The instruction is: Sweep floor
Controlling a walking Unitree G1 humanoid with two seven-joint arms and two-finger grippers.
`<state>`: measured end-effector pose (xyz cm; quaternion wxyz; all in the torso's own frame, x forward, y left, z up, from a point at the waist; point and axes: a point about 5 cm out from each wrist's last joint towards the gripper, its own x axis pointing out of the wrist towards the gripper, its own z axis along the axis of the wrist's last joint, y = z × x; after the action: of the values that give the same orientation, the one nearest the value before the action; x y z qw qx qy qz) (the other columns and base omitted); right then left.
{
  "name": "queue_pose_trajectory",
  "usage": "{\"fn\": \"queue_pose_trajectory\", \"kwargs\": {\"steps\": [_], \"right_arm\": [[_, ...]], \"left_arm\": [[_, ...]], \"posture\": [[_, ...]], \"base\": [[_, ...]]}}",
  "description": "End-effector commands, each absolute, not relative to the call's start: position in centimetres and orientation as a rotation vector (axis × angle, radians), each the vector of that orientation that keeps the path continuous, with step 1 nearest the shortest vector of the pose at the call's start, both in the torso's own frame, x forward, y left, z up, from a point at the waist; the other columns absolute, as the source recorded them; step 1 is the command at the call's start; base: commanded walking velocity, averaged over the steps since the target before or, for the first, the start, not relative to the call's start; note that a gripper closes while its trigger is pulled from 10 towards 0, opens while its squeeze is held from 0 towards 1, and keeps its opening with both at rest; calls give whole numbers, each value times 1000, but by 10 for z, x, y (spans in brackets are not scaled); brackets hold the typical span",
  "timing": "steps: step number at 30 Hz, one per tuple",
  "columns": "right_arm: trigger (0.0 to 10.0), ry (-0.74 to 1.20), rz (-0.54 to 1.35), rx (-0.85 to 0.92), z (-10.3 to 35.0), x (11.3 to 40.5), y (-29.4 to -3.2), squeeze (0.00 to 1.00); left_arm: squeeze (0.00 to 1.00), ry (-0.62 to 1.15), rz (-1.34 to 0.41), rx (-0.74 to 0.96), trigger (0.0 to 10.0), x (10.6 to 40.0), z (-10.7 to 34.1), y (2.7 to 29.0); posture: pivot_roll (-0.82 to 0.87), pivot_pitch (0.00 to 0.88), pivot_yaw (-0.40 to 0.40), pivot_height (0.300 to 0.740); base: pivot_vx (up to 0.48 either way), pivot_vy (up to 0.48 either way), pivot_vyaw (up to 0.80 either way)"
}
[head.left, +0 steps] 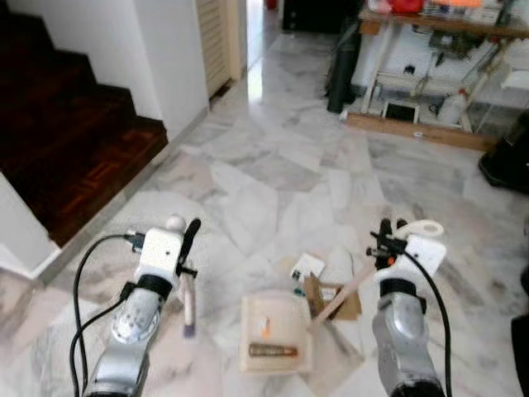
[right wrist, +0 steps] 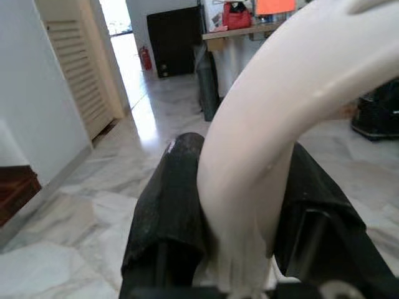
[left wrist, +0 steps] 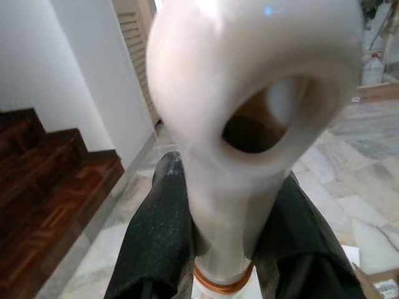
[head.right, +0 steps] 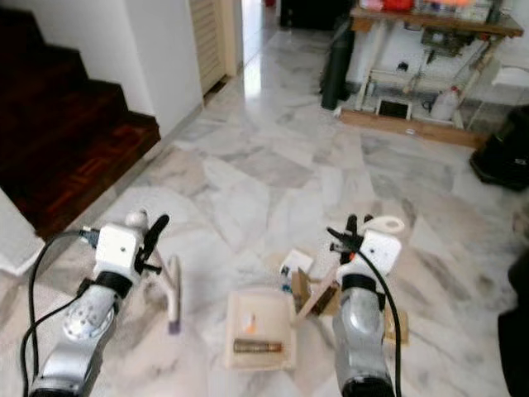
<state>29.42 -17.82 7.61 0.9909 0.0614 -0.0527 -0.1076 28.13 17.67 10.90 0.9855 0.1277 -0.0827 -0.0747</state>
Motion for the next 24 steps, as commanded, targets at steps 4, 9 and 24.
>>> {"fn": "queue_pose_trajectory", "kwargs": {"steps": [4,9,24], "right_arm": [[10000,-134,-237,156,83,299,-182,0],[10000,-137,-228,155,83,300,-182,0],[10000,-132,-232,167,82,302,-183,0]], "left_arm": [[0,-211,-168,277,10000,284,119,174],[0,-193,-173,278,10000,283,114,174],[0,-179,-178,273,10000,283,111,173]], "posture": [[17,5,-14,740],[17,5,-13,740],[18,0,-9,740]], "base": [[0,0,0],[0,0,450],[0,0,800]]}}
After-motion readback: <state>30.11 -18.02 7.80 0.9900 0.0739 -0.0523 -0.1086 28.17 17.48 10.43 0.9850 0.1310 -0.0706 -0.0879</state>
